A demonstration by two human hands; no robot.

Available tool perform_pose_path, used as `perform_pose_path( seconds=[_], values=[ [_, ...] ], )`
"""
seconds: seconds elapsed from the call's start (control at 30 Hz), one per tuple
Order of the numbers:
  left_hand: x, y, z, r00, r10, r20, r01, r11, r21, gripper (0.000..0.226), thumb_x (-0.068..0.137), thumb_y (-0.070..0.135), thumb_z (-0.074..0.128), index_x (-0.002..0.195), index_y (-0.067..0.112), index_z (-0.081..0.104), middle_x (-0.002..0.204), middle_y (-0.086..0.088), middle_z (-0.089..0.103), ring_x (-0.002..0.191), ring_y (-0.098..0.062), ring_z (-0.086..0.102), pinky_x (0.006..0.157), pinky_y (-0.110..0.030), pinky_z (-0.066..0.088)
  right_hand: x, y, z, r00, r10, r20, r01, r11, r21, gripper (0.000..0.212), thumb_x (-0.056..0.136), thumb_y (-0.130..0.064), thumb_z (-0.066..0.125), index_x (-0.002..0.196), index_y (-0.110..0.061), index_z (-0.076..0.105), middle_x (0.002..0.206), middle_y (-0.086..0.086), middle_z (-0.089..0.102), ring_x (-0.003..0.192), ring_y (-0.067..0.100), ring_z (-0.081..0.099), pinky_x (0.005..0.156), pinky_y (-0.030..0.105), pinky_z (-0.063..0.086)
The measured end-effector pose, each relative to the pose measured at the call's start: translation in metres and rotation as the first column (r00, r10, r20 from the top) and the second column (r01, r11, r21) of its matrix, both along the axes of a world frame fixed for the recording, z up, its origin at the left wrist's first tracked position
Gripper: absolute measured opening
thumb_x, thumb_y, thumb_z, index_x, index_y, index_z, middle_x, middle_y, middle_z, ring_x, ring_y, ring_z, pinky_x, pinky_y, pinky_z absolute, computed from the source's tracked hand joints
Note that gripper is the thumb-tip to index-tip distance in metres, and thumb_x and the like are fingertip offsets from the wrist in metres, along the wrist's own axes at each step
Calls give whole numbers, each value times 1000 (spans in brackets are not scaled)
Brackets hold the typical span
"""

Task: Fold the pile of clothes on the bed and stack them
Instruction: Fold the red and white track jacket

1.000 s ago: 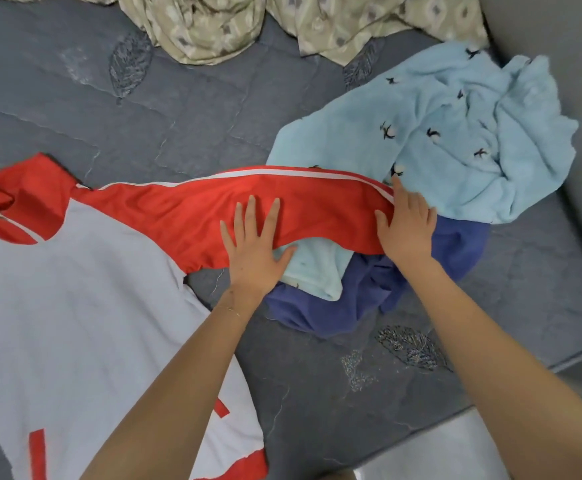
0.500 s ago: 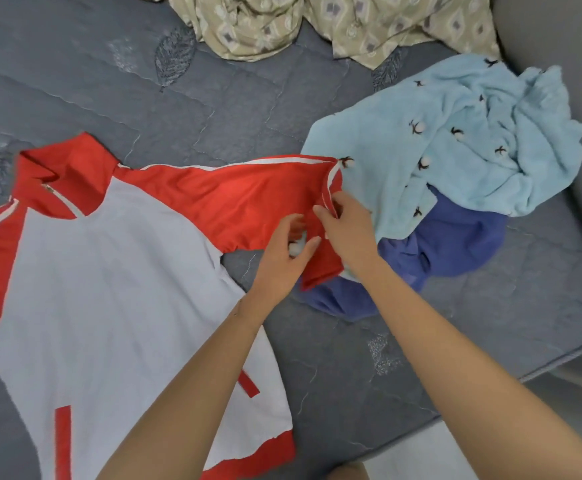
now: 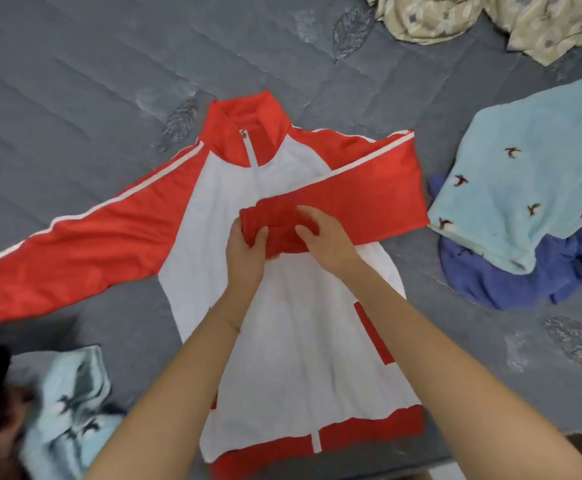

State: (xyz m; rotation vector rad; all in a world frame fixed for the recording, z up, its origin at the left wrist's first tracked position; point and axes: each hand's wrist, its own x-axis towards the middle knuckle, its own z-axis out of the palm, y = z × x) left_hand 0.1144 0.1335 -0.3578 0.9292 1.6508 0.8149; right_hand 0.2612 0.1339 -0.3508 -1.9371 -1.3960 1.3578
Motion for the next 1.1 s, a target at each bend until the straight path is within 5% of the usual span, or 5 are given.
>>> perform_pose_path(
  seconds=[0.13, 0.37, 0.53, 0.73, 1.1],
  values=[
    [-64, 21, -9, 996, 82, -36, -82, 997, -1, 20, 96, 11, 57, 116, 8, 56, 106, -10, 63, 95, -26, 65, 62, -34, 60, -40, 6, -25, 940, 185, 286, -179, 983, -47, 58, 97, -41, 52, 149, -28, 34, 158, 2, 29, 148, 22, 18, 120, 44, 12],
    [-134, 41, -28, 973, 128, -194, -117, 991, 67, 16, 92, 6, 62, 105, -4, 62, 99, -13, 66, 90, -19, 58, 91, -44, 50, -91, 15, -52, 901, 266, 341, -234, 963, -134, 65, 93, -54, 51, 151, -39, 25, 163, -1, 10, 150, 25, 0, 120, 48, 2],
    [-158, 39, -31, 960, 119, -253, -101, 992, 80, 47, 91, 7, 64, 135, 0, 48, 133, -14, 54, 120, -21, 51, 106, -31, 39, -108, 17, -59, 838, 337, 430, -264, 938, -223, 66, 92, -62, 45, 151, -40, 24, 164, 0, -1, 149, 27, -8, 119, 50, -2],
    [-193, 19, -28, 735, -86, -673, 123, 992, 9, 64, 92, 33, 63, 148, 20, 37, 156, -13, 28, 145, -31, 22, 118, -45, 15, -151, 29, -36, 802, 309, 511, -336, 941, -41, 68, 92, -58, 48, 152, -36, 24, 163, 1, 6, 150, 25, -4, 119, 48, -2],
    [-275, 34, 0, 524, -231, -820, 188, 970, -154, 74, 91, 47, 56, 153, 30, 21, 162, -8, 13, 149, -29, 6, 117, -53, 2, -252, 62, 5, 734, 400, 548, -482, 876, 7, 75, 91, -54, 53, 153, -37, 17, 164, 1, 1, 150, 26, -3, 119, 48, 3]
  ],
)
